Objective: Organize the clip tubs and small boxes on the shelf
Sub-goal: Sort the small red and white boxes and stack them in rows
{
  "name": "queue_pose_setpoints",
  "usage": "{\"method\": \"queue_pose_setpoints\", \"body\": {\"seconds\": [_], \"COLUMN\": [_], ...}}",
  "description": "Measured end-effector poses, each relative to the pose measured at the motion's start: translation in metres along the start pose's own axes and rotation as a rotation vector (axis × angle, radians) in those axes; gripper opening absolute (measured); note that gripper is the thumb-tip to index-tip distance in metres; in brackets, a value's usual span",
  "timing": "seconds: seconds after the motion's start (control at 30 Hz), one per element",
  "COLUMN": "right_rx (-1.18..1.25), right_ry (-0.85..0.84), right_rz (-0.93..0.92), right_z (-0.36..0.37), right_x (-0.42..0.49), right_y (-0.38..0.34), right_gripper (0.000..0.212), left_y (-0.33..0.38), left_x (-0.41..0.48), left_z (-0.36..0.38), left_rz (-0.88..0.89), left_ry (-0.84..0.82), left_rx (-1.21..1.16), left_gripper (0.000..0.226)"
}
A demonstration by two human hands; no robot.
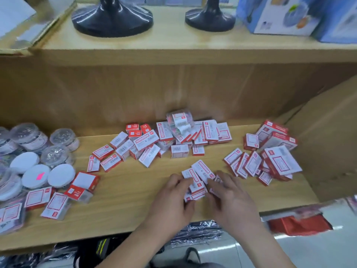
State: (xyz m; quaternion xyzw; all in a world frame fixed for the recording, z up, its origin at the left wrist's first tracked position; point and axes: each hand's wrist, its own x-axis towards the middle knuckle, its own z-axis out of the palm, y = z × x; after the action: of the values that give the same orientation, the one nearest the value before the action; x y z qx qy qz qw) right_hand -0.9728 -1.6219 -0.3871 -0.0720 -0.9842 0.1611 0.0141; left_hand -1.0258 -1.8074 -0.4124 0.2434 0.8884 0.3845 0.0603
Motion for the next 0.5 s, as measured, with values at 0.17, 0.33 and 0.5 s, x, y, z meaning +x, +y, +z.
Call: {"method": "queue_pose_setpoints", "body": {"seconds": [0.17,0.33,0.5], "right_rx": [0.079,0.276,0.311], "right_ry": [0.056,0.131,0.190], "right_rz": [0.085,-0.005,-0.014], "right_z": [-0.017,-0.035,-0.048], "right_x": [0.006,0.044,0.102], "right_y": [0.007,0.001,-0.006], "right_gripper": [0.031,0.030,0.042], "left_y": [0.017,0.012,0.002], "left_x": [0.021,0.024,0.064], "left_z": [0.019,-0.003,-0.067], "left_rz": [-0.029,-0.033,-0.004], "left_ry": [-0.045,0.038,0.378], "left_rx": [-0.110,-0.295,-0.112], "left_gripper": [0.058,0.047,0.043]}}
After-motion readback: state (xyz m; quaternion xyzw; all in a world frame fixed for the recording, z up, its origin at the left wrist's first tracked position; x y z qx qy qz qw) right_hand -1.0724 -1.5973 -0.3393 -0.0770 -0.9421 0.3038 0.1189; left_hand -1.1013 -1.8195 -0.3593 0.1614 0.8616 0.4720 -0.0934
